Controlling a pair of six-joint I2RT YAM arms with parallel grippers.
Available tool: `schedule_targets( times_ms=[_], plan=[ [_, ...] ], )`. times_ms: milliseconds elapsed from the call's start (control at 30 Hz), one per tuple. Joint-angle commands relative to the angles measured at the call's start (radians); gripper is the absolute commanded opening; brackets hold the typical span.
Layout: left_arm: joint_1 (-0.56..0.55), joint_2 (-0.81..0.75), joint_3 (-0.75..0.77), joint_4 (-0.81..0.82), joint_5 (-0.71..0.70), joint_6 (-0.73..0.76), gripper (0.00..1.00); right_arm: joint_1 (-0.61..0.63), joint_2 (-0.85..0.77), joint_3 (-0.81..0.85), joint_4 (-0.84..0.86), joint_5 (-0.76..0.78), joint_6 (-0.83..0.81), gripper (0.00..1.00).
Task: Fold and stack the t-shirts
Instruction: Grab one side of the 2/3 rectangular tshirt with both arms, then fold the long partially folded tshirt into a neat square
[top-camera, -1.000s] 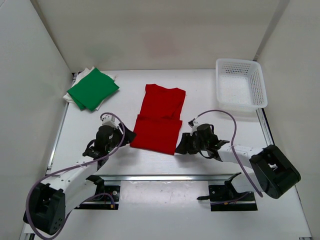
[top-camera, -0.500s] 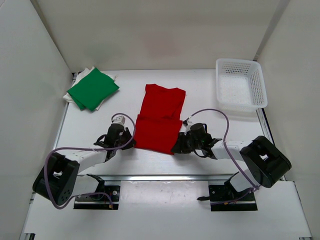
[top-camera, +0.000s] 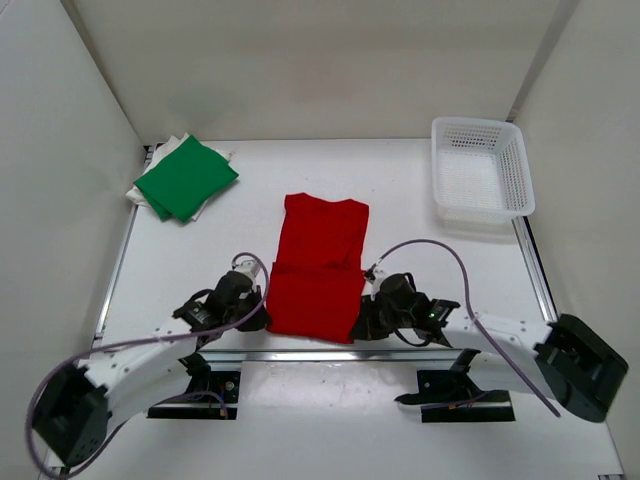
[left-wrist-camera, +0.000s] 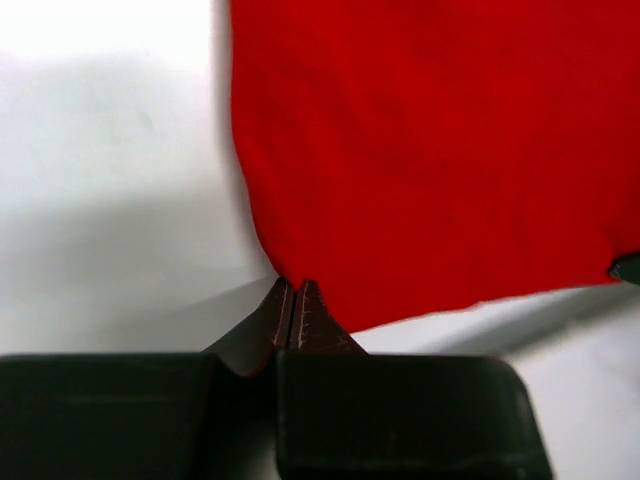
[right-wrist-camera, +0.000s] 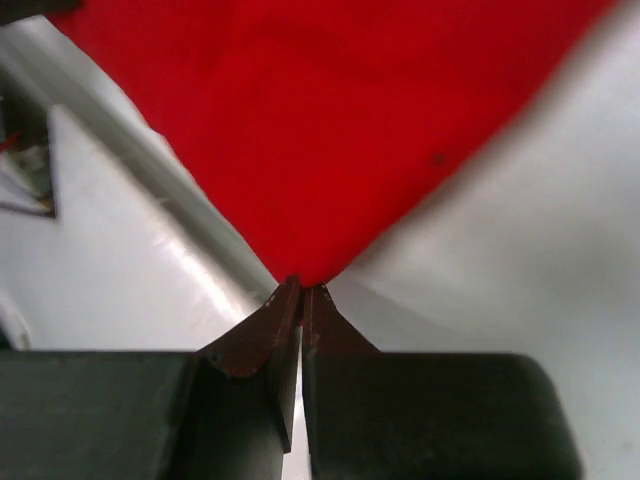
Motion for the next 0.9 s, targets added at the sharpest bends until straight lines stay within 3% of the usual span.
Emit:
schedule_targets(
  times_ms=[0,100,167,267,367,633,733,833,867],
  plan=[
    [-0.048,-0.196,0.050,-0.299,0.024,-0.050,0.00,0.029,-0.140,0.043,-0.152,0.056,0.066,0.00],
    [0.065,-0.154,0.214,-0.296,0.070,0.001,0.00,-0.092,-0.144,0.164,-0.196,0.007,-0.027,0.00],
    [0.067,-0.053,0.331,-0.251,0.040,0.052,0.00,-0.184,-0.083,0.264,-0.209,-0.071,-0.108,0.00],
    [0.055,0.142,0.558,-0.154,0.001,0.094,0.00,-0.313,0.057,0.451,-0.224,-0.095,-0.193,0.00],
    [0.145,0.349,0.696,-0.057,0.024,0.104,0.00,-0.405,0.259,0.634,-0.226,-0.127,-0.237,0.00],
    [0.257,0.806,1.062,-0.028,-0.031,0.129,0.03,-0.594,0.622,1.003,-0.201,-0.216,-0.243,0.01],
    [0.285,0.972,1.213,-0.078,-0.017,0.126,0.16,-0.615,0.788,1.188,-0.278,-0.231,-0.259,0.02],
    [0.313,1.093,1.353,-0.126,-0.007,0.115,0.33,-0.625,0.920,1.350,-0.359,-0.225,-0.263,0.17],
    [0.331,1.117,1.386,-0.129,0.007,0.100,0.53,-0.626,0.948,1.387,-0.379,-0.214,-0.269,0.24]
  ],
)
